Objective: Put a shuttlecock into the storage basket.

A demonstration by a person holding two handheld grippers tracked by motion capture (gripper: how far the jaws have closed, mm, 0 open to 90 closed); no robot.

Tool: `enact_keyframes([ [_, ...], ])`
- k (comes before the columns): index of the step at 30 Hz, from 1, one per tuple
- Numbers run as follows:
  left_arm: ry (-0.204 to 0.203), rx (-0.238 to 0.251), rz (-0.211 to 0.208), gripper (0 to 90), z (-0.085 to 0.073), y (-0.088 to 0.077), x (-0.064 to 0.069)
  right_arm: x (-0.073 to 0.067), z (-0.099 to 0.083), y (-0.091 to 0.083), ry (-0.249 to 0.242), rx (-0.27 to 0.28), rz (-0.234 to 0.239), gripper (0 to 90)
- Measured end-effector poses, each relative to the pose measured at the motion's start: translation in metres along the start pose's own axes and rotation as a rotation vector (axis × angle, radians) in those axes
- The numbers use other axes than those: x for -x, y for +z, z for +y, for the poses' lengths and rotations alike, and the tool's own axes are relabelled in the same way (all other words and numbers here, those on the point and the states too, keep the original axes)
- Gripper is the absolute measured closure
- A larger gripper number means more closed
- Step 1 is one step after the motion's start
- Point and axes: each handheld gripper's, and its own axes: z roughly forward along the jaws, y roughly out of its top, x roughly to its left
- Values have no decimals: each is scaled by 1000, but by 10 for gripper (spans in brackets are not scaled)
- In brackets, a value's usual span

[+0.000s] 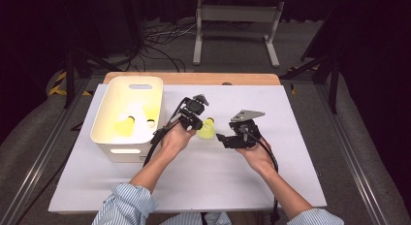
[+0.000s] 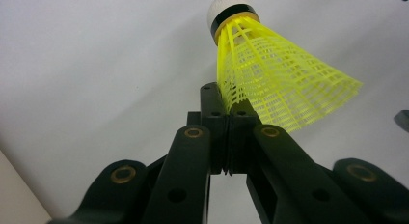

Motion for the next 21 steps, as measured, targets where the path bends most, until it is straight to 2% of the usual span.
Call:
enact_keyframes([
  [13, 12, -18, -20, 889, 2, -5, 1, 7, -12, -14, -7, 11, -21, 305],
  [21, 16, -13, -22, 889, 2, -12, 1, 12, -24, -30, -15, 38, -32, 284],
])
